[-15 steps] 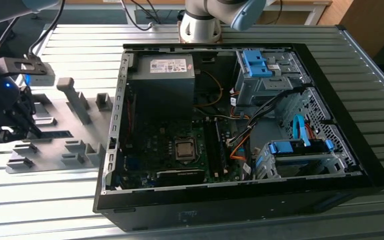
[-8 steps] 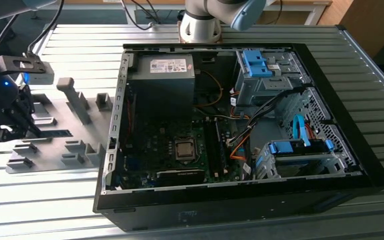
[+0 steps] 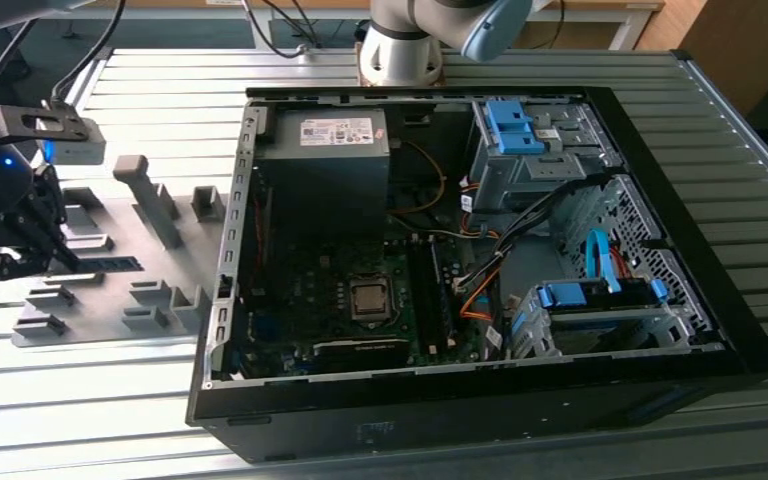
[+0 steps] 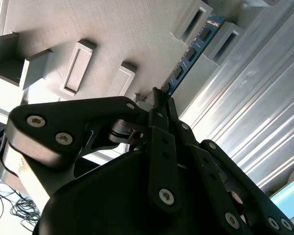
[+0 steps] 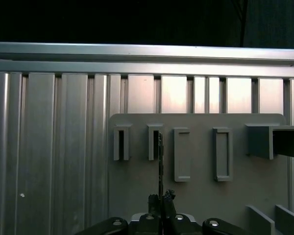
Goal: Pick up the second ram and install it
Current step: 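Pick up the second ram and move it above second insertion slot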
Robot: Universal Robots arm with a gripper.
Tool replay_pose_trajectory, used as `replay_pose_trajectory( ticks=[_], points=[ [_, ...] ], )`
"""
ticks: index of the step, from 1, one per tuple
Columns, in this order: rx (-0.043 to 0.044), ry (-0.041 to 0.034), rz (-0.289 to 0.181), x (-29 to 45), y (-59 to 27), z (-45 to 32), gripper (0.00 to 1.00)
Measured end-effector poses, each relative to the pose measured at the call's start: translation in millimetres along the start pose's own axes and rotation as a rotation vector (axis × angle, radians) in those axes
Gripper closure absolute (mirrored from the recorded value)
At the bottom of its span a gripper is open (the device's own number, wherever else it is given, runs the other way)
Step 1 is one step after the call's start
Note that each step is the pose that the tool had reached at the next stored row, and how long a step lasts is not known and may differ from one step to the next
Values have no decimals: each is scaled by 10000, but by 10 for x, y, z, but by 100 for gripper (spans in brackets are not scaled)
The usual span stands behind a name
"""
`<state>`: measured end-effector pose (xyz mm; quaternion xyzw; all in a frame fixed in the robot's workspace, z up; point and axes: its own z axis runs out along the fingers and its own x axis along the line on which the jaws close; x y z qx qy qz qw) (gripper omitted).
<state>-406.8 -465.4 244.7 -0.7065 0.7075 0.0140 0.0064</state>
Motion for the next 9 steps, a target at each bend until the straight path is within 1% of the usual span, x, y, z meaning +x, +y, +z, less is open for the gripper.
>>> replay_pose_trajectory(
  ticks=[9],
  points=[
    [0, 0, 0, -2, 1, -65, 86]
  ],
)
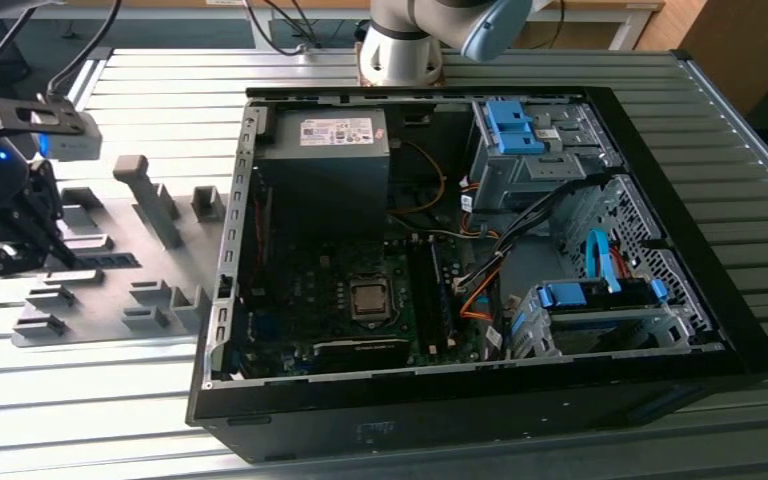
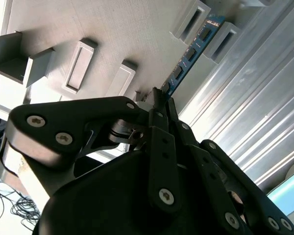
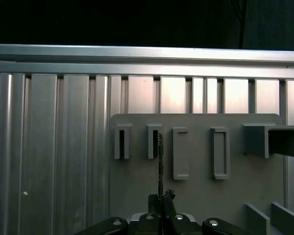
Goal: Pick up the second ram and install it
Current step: 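Pick up the second ram and move it above second insertion slot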
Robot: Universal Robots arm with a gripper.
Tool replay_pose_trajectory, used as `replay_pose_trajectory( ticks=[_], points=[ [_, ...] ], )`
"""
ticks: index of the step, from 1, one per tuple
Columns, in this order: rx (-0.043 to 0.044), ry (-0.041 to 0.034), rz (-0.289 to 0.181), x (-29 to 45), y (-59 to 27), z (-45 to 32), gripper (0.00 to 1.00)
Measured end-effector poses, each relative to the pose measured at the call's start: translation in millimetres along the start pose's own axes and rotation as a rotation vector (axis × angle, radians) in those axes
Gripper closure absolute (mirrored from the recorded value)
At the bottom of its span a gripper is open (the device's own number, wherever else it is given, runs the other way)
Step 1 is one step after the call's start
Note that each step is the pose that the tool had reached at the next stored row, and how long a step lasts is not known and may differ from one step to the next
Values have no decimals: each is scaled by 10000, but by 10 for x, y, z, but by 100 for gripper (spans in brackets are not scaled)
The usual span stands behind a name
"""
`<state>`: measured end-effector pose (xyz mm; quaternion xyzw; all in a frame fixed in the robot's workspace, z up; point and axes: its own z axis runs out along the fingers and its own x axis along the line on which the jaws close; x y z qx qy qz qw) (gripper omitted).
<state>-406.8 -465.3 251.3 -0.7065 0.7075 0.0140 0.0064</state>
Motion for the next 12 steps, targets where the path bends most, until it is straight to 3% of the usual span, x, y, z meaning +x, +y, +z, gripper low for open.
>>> replay_pose_trajectory(
  ticks=[12],
  points=[
    [-1, 1, 0, -2, 1, -71, 86]
  ],
)
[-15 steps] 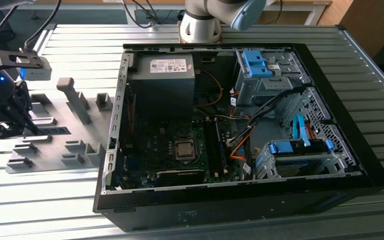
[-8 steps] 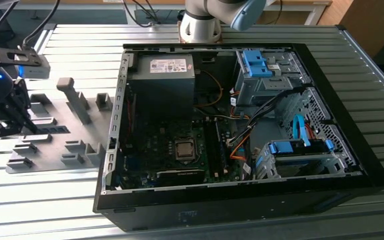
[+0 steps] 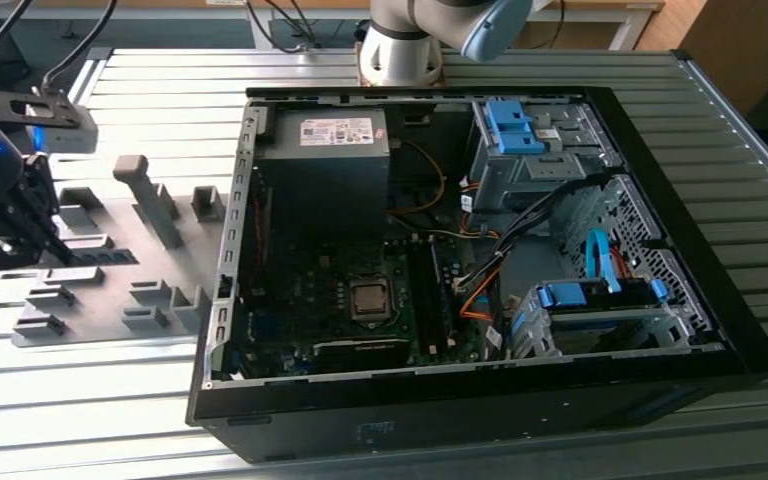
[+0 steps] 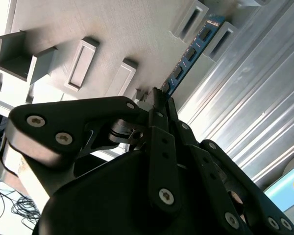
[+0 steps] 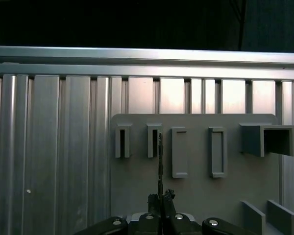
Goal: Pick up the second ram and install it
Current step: 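Pick up the second ram and move it above second insertion slot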
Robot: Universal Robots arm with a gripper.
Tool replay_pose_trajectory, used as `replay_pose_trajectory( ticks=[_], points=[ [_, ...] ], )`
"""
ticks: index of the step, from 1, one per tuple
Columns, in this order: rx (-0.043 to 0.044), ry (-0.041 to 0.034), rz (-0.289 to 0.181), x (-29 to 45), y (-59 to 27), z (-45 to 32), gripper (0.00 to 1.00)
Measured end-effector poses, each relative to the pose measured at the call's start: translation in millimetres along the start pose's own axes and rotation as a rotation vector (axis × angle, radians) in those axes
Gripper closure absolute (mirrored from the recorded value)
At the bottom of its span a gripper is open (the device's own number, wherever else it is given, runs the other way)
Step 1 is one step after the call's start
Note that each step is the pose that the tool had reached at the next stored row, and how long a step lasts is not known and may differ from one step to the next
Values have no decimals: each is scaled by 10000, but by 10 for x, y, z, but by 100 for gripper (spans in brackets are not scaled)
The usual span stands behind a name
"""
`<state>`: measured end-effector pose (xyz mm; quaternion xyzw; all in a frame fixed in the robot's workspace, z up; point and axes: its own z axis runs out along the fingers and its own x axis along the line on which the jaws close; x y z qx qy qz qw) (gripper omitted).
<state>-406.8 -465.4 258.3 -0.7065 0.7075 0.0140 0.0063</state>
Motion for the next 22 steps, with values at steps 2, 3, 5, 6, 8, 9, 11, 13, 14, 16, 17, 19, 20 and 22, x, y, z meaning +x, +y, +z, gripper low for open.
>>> replay_pose_trajectory(
  ticks=[2, 3, 5, 6, 8, 9, 11, 13, 14, 16, 17, 19, 20, 22],
  points=[
    [0, 0, 0, 0, 0, -12, 86],
    [0, 0, 0, 0, 0, -17, 86],
    [-1, 0, 0, -1, 0, -31, 86],
    [0, 0, 0, -1, 0, -37, 86],
    [1, 0, 0, -1, 0, -50, 86],
    [0, 0, 0, -2, 1, -58, 86],
    [0, 0, 0, -2, 1, -72, 86],
    [-1, 0, 0, -3, 1, -86, 86],
    [0, 0, 0, -3, 1, -92, 86],
    [0, -1, 0, -3, 1, -104, 86],
    [0, 0, 0, -3, 1, -111, 86],
    [1, -1, 0, -4, 1, -125, 86],
    [-1, 0, 0, -4, 1, -132, 86],
    [0, 0, 0, -4, 2, -146, 86]
  ],
)
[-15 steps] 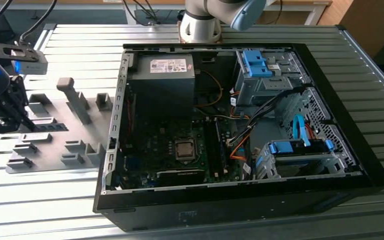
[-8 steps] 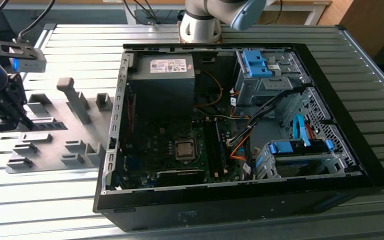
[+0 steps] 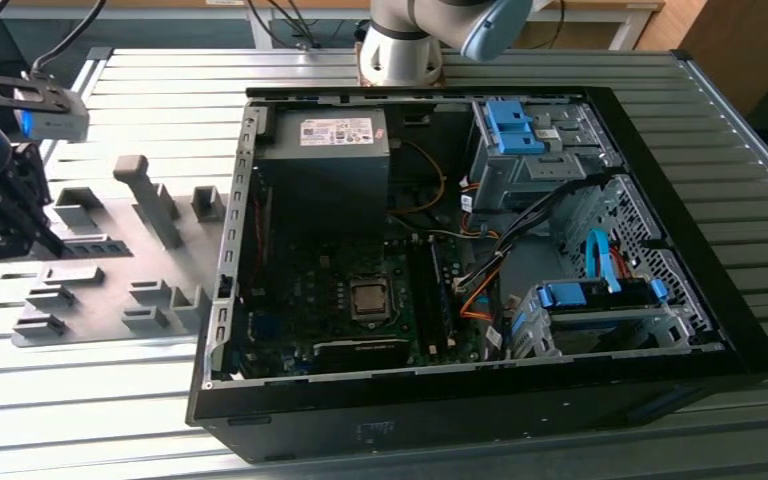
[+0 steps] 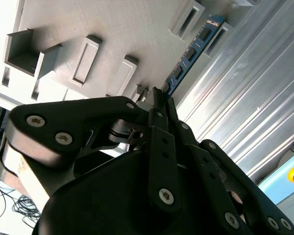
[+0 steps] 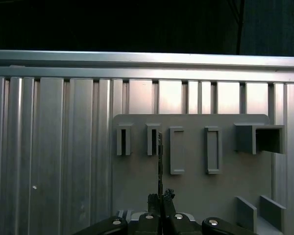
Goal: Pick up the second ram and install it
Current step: 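Pick up the second ram and move it above second insertion slot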
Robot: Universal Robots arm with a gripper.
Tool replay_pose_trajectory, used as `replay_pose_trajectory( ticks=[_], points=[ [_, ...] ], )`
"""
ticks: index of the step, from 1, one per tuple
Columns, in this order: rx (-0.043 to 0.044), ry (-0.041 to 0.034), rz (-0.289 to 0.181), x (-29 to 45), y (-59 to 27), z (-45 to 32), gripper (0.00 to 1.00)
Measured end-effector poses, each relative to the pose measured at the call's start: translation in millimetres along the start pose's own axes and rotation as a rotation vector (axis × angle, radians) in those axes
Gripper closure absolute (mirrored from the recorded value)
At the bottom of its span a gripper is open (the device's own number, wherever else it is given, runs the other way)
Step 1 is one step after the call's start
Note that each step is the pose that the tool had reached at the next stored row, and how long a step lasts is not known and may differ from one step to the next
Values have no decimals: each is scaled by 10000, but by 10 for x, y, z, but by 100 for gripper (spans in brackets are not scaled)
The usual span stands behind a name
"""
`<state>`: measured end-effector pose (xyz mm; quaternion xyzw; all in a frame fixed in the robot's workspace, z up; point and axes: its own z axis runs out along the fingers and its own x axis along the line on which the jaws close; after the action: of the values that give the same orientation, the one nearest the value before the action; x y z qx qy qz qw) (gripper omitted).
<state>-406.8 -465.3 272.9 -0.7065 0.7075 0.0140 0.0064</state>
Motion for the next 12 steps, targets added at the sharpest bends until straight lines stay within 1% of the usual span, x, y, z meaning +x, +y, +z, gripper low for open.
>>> replay_pose_trajectory(
  ticks=[12],
  points=[
    [0, 0, 0, -2, 1, -83, 86]
  ],
)
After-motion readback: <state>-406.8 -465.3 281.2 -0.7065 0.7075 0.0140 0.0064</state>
